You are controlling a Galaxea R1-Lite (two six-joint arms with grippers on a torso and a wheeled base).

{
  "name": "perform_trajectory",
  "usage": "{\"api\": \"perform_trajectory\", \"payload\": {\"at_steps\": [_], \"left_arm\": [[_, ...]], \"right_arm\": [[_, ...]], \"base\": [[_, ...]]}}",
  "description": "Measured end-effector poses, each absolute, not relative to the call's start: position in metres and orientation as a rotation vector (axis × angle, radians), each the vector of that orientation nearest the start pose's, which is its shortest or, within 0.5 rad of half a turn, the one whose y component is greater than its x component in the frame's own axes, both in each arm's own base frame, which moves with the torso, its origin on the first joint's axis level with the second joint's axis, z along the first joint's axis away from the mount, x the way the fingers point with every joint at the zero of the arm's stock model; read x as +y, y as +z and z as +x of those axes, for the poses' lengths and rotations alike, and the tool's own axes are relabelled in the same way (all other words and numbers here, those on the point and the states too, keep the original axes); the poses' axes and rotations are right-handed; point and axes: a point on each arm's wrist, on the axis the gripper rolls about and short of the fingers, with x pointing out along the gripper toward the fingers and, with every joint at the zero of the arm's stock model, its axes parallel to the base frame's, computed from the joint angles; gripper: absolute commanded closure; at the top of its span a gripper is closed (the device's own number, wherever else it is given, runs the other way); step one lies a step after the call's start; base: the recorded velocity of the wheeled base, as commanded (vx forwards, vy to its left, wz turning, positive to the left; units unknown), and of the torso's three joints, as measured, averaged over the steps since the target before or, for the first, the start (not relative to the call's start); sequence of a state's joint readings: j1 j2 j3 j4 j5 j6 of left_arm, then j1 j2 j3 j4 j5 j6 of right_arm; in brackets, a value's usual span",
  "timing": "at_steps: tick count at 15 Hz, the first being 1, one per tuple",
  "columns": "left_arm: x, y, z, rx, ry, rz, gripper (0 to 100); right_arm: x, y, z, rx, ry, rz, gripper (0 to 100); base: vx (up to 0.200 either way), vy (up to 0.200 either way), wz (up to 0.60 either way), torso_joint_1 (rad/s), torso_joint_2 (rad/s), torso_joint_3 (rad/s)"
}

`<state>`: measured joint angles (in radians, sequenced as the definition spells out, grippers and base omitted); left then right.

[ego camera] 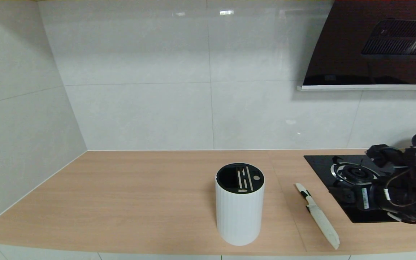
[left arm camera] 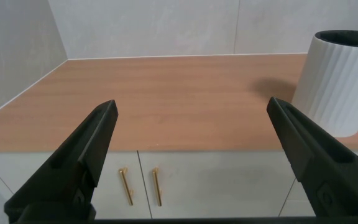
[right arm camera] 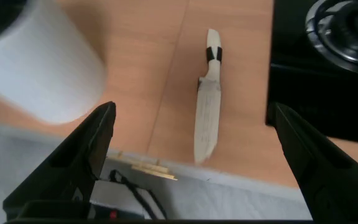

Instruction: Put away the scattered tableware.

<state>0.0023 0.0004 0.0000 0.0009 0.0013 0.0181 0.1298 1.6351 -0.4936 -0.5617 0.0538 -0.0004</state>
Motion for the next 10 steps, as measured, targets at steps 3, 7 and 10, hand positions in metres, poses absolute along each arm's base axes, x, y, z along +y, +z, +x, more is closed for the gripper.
{"api": "perform_trajectory", "payload": {"at_steps": [3, 7, 10], "left_arm": [[0.0, 0.075, -0.023, 0.002, 0.003, 0.018, 0], [0.0, 0.075, -0.023, 0.001, 0.003, 0.019, 0], [0.0, 0.075, -0.023, 0.001, 0.003, 0.02, 0]], "right_arm": [[0.039, 0.07, 0.283, 0.632, 0.162, -0.036, 0], [0.046, 0.02, 0.321, 0.721, 0.154, -0.051, 0], [0.05, -0.009, 0.332, 0.779, 0.159, -0.059, 0]], "base": [[0.0, 0.0, 0.0, 0.0, 0.0, 0.0], [0.0, 0.0, 0.0, 0.0, 0.0, 0.0], [0.0, 0.0, 0.0, 0.0, 0.0, 0.0]]}}
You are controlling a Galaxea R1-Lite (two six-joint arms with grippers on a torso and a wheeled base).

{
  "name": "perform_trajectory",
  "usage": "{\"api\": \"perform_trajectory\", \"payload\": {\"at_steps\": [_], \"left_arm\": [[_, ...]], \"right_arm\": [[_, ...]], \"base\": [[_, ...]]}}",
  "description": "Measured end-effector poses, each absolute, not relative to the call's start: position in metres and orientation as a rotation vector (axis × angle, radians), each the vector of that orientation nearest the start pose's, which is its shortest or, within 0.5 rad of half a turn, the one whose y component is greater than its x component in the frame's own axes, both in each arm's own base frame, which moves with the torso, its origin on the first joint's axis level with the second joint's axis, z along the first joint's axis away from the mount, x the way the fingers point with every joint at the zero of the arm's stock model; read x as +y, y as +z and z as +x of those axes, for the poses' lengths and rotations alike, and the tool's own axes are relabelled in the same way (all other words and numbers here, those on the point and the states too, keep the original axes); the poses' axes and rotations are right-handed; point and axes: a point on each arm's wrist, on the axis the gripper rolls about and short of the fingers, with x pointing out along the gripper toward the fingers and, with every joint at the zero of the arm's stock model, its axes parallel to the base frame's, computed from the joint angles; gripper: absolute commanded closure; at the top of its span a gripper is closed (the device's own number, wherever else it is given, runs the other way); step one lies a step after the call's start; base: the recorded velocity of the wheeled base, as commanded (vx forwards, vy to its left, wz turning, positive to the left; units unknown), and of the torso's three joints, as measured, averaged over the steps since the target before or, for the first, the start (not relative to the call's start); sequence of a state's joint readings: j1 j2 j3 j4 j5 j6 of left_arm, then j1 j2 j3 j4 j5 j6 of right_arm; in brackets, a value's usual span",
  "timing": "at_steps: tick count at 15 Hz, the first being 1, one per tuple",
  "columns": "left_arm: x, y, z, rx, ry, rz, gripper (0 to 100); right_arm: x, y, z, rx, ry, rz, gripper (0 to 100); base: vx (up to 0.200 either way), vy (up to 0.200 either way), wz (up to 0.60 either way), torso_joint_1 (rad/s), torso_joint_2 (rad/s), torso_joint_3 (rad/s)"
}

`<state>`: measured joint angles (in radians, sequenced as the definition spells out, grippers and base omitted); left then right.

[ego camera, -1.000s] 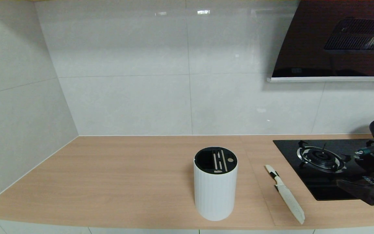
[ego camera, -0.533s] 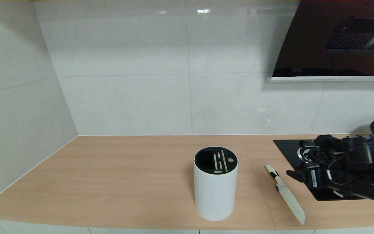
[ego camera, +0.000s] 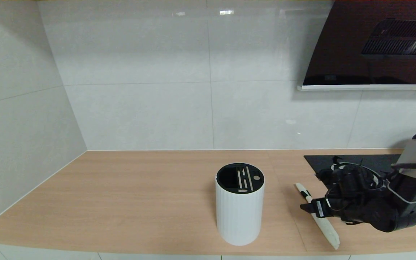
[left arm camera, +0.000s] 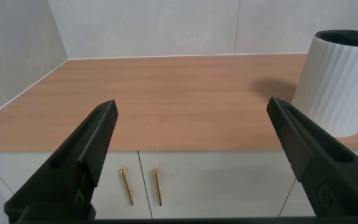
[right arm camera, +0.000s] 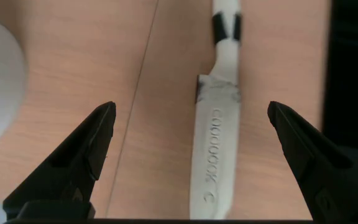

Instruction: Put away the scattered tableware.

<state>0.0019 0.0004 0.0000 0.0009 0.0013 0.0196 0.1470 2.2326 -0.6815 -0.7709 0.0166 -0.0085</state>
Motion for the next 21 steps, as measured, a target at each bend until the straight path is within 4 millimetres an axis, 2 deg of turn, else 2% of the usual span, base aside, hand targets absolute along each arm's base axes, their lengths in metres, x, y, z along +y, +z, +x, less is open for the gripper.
{"api": "perform_trajectory", "payload": {"at_steps": [7, 16, 21], "left_arm": [[0.0, 0.075, -0.023, 0.001, 0.003, 0.021, 0], [0.0, 0.075, -0.023, 0.001, 0.003, 0.021, 0], [0.0, 0.075, -0.023, 0.001, 0.004, 0.021, 0]], "right_arm": [[0.05, -0.046, 0.351, 0.833, 0.11, -0.082, 0], [0.038, -0.059, 0.372, 0.813, 0.069, -0.06, 0], [0.035, -0.064, 0.375, 0.819, 0.062, -0.056, 0]], "base": [[0.0, 0.0, 0.0, 0.0, 0.0, 0.0], [0.0, 0.0, 0.0, 0.0, 0.0, 0.0], [0.0, 0.0, 0.0, 0.0, 0.0, 0.0]]}}
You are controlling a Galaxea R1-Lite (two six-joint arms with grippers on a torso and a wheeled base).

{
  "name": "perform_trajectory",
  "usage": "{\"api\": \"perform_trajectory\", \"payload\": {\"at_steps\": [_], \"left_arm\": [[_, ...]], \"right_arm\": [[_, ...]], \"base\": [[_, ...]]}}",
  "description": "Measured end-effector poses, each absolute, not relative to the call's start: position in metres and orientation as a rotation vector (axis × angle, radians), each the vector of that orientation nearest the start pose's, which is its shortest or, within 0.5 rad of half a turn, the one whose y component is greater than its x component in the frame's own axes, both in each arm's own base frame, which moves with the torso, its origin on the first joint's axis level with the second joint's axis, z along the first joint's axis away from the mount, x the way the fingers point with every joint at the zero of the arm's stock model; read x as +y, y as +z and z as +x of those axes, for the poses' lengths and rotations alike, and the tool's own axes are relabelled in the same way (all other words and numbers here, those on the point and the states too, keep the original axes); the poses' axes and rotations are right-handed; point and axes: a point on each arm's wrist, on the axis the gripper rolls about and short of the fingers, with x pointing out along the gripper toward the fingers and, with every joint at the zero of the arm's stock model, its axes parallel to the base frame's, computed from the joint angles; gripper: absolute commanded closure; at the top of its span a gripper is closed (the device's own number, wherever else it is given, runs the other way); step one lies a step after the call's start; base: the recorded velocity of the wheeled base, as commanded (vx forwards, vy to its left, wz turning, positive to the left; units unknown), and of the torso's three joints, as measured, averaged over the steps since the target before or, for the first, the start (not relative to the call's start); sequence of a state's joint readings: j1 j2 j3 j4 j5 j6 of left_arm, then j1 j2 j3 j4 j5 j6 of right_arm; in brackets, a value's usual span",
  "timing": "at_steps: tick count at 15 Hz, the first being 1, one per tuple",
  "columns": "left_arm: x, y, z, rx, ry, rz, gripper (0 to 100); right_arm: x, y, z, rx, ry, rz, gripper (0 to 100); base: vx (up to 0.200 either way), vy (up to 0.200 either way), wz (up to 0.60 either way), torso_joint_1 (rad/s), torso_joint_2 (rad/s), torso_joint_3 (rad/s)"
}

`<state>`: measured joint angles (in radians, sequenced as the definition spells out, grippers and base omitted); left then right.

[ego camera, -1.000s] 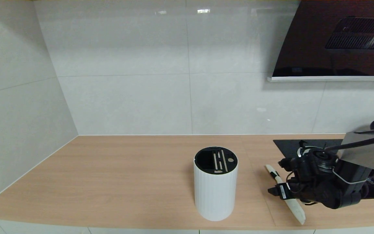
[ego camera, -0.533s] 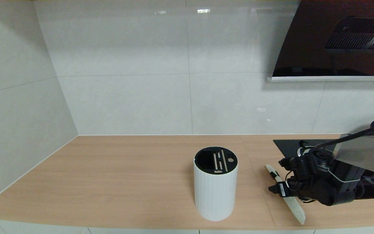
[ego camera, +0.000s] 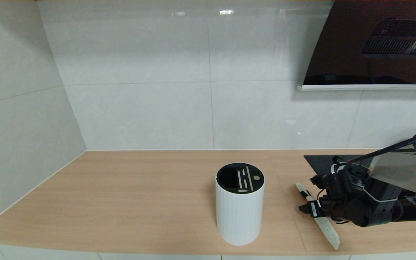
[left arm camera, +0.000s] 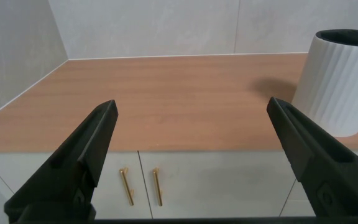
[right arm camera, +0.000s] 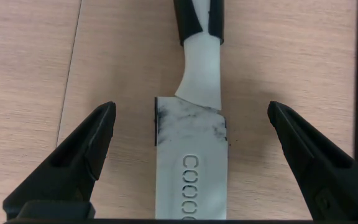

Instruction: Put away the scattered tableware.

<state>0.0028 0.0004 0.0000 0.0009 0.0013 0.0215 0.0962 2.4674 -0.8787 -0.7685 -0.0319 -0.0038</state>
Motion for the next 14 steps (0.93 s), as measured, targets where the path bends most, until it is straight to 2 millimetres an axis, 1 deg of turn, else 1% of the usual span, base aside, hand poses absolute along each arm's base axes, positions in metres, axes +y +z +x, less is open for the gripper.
{"api": "perform_trajectory", "payload": {"at_steps": [2, 3, 14], "left_arm": [[0.0, 0.0754, -0.0228, 0.001, 0.003, 0.021, 0], [0.0, 0.0754, -0.0228, 0.001, 0.003, 0.021, 0], [0.0, 0.0754, -0.0228, 0.001, 0.003, 0.014, 0]], "right_arm": [[0.0351, -0.0646, 0.3751, 0.822, 0.061, -0.056, 0], [0.0351, -0.0648, 0.3755, 0.823, 0.061, -0.057, 100], [0.0337, -0.0652, 0.3739, 0.829, 0.057, -0.053, 100]], "base": [[0.0, 0.0, 0.0, 0.0, 0.0, 0.0], [0.0, 0.0, 0.0, 0.0, 0.0, 0.0], [0.0, 0.0, 0.0, 0.0, 0.0, 0.0]]}}
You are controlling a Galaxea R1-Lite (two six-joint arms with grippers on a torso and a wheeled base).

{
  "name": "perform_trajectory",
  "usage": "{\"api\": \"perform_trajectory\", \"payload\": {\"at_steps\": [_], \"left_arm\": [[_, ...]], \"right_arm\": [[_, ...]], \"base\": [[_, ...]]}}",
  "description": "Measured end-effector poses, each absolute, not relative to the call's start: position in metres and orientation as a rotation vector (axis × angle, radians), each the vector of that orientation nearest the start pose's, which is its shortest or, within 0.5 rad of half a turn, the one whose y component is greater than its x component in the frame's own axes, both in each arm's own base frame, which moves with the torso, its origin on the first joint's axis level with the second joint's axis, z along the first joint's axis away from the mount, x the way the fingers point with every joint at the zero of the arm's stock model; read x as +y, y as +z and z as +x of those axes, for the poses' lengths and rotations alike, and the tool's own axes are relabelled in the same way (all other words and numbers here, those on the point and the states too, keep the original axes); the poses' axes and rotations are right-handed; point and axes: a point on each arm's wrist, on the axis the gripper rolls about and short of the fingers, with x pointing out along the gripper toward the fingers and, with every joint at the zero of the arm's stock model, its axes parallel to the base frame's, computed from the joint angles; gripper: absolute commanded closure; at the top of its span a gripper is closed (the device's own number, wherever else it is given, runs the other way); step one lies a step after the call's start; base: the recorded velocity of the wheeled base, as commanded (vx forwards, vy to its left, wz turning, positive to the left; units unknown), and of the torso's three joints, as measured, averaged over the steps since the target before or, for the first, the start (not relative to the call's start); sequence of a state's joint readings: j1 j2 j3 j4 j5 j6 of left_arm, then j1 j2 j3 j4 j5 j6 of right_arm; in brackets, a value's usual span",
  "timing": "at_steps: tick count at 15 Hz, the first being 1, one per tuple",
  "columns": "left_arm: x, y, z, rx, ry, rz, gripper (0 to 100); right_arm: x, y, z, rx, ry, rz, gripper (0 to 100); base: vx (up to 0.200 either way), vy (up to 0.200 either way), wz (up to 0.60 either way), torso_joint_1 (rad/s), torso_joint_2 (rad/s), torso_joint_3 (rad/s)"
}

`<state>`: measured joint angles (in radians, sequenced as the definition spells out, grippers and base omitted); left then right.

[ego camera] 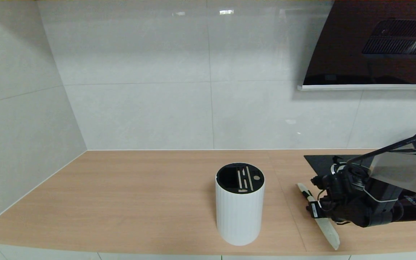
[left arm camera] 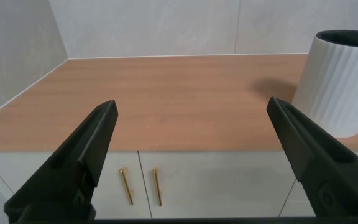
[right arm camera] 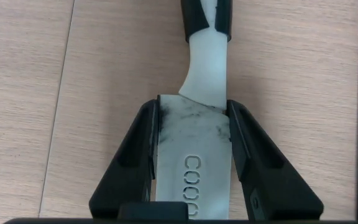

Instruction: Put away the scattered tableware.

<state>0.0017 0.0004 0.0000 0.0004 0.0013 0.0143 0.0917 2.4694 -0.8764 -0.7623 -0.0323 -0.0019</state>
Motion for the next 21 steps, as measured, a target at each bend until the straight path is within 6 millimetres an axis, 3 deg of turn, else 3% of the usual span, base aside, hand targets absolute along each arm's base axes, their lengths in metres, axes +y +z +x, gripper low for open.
{"api": "perform_trajectory", "payload": {"at_steps": [3, 5, 8, 12, 15, 17, 19, 21], "left_arm": [[0.0, 0.075, -0.023, 0.0, 0.002, 0.021, 0], [0.0, 0.079, -0.024, -0.013, -0.007, 0.017, 0], [-0.002, 0.095, -0.029, -0.059, -0.095, -0.005, 0], [-0.006, 0.137, -0.026, 0.001, -0.255, -0.005, 0], [-0.008, 0.185, 0.006, 0.118, -0.395, -0.022, 0], [-0.012, 0.219, 0.043, 0.171, -0.483, -0.053, 0], [-0.025, 0.24, 0.083, 0.21, -0.602, -0.113, 0], [-0.048, 0.248, 0.118, 0.265, -0.724, -0.254, 0]], "right_arm": [[0.034, -0.053, 0.37, 0.81, 0.06, -0.045, 100], [0.034, -0.033, 0.364, 0.773, 0.066, -0.04, 100], [0.039, 0.007, 0.357, 0.681, 0.082, -0.039, 100], [0.08, 0.081, 0.354, 0.496, 0.174, -0.037, 100], [0.113, 0.139, 0.344, 0.372, 0.254, -0.007, 100], [0.13, 0.171, 0.328, 0.313, 0.306, 0.032, 100], [0.148, 0.195, 0.303, 0.289, 0.379, 0.077, 100], [0.163, 0.213, 0.275, 0.288, 0.454, 0.109, 100]], "base": [[0.0, 0.0, 0.0, 0.0, 0.0, 0.0], [0.0, 0.0, 0.0, 0.0, 0.0, 0.0], [0.0, 0.0, 0.0, 0.0, 0.0, 0.0], [0.0, 0.0, 0.0, 0.0, 0.0, 0.0], [0.0, 0.0, 0.0, 0.0, 0.0, 0.0], [0.0, 0.0, 0.0, 0.0, 0.0, 0.0], [0.0, 0.0, 0.0, 0.0, 0.0, 0.0], [0.0, 0.0, 0.0, 0.0, 0.0, 0.0]]}}
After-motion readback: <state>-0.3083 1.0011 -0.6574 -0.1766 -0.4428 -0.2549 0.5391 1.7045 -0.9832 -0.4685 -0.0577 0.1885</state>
